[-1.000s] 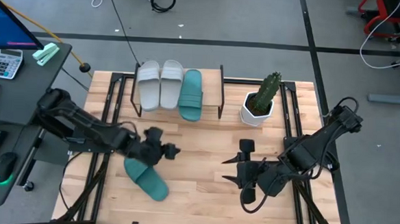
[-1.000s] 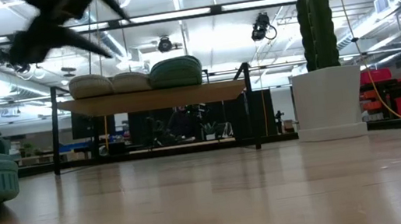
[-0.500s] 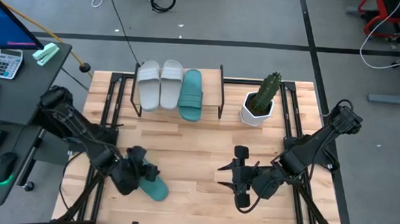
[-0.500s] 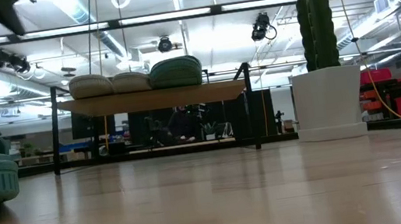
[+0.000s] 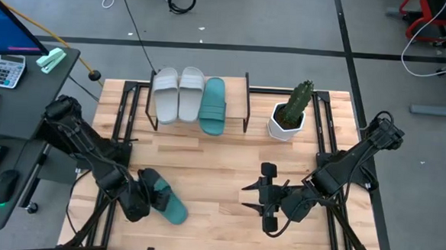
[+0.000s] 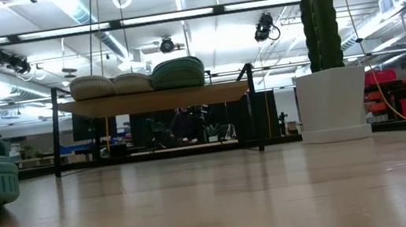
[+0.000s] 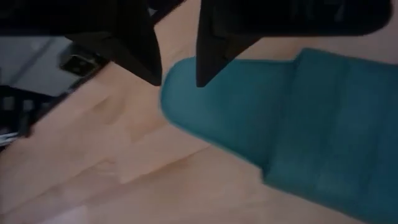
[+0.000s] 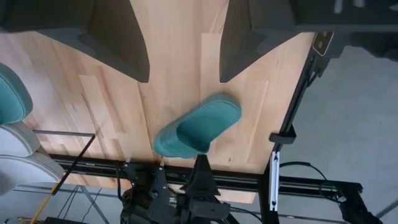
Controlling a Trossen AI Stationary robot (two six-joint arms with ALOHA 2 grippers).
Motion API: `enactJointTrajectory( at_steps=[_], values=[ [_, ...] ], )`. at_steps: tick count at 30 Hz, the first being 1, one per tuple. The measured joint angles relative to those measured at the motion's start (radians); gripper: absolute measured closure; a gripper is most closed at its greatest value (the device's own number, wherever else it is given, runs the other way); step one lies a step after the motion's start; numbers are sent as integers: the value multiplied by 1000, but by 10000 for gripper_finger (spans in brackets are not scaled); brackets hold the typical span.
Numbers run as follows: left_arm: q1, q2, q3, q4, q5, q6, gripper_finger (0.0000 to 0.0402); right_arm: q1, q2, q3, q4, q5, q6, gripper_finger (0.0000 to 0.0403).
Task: Pick and place slides into the shelf
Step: Put the left green slipper on the shelf
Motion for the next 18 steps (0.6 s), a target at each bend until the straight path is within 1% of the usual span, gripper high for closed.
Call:
enactJointTrajectory(
  at_steps=[2, 7, 9, 11, 13, 15, 18],
  values=[
    [0, 0, 37, -87, 21, 6, 322, 0, 0, 0, 0, 0, 0, 202],
    [1, 3, 204, -441, 27, 37, 367, -1, 0, 0, 0, 1, -2, 202],
    [2, 8, 255, -530, 26, 47, 379, -7, 0, 0, 0, 1, -3, 202],
    [2, 8, 267, -530, 27, 79, 381, -9, 0, 0, 0, 2, -3, 202],
    [9, 12, 262, -479, 30, 116, 372, -15, 0, 0, 0, 3, -8, 202],
    [19, 32, 256, -444, 43, 147, 355, -19, 0, 0, 0, 4, -10, 202],
    [46, 75, 255, -450, 78, 188, 323, -20, 0, 0, 4, 5, -12, 202]
  ],
)
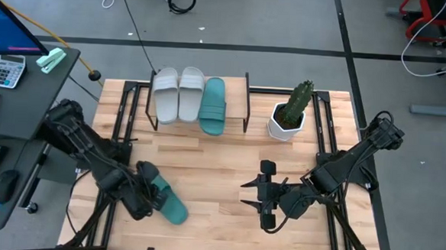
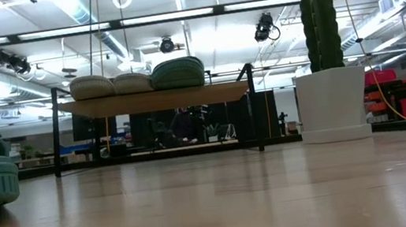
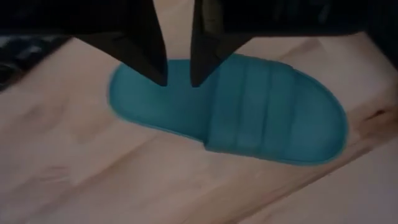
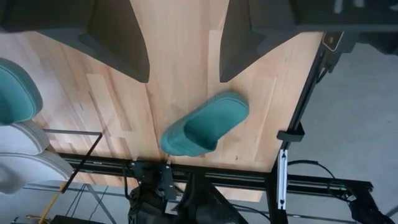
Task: Pick and place slides into the shelf
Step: Put the left green slipper on the shelf
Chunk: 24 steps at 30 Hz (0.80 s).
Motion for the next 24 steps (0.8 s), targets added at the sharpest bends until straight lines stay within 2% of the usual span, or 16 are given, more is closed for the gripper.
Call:
enactJointTrajectory(
  at_steps=[4, 9, 17, 24],
  values=[
    [35, 65, 0, -31, 69, 100, 291, 0, 0, 0, 1, 0, -8, 202],
    [68, 161, -1, -68, 160, 198, 277, 0, 0, 0, 1, 0, -9, 202],
    [89, 276, 6, -90, 161, 224, 256, 0, 0, 0, 0, -10, -9, 202],
    [93, 295, 10, -91, 155, 233, 218, 0, 0, 0, 0, -22, -11, 202]
  ],
)
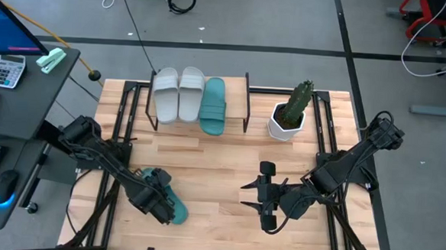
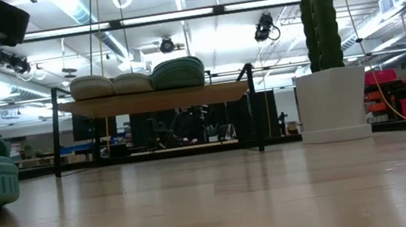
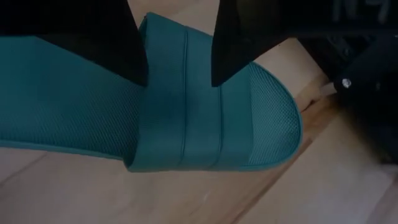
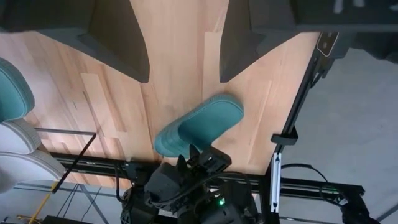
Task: Pick and place slides into the shelf
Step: Put the left green slipper on the shelf
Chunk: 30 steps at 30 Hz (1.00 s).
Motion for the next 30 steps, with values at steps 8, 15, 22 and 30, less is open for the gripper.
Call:
enactJointTrajectory(
  at_steps=[8, 15, 22, 30],
  values=[
    [21, 0, 0, 25, 9, -23, 199, 0, 0, 0, -1, -6, -4, 202],
    [42, 0, -1, 44, 58, -67, 209, 0, 0, 0, 0, -27, -3, 202],
    [62, 0, -1, 45, 57, -30, 201, 0, 0, 0, 0, -28, -4, 202],
    [65, 62, -1, 54, 58, -8, 220, 0, 0, 0, 0, -28, -23, 202]
  ],
)
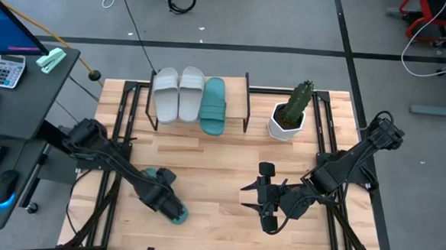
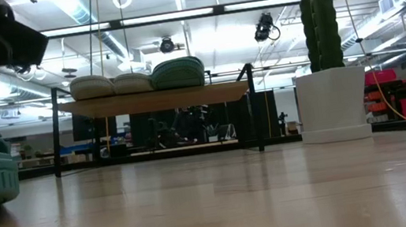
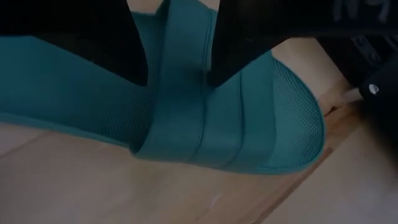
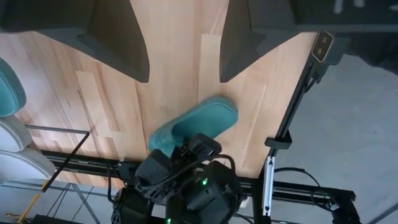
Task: Pick and place slides into the shelf
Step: Put the left green slipper on the shelf
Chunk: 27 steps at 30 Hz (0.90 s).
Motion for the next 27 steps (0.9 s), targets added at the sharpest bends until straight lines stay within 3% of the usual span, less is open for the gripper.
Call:
enactJointTrajectory(
  at_steps=[7, 15, 21, 27],
  values=[
    [7, 15, 0, -27, 6, 23, 261, 0, 0, 0, 0, 0, -1, 202],
    [6, 14, 1, -70, 4, 25, 386, -4, 0, 0, 0, 0, -1, 202],
    [2, 14, 23, -101, 7, 65, 391, -12, 0, 0, 0, 1, 0, 202],
    [-29, 17, 159, -191, -94, 210, 391, -17, 0, 0, 0, 1, 18, 202]
  ],
)
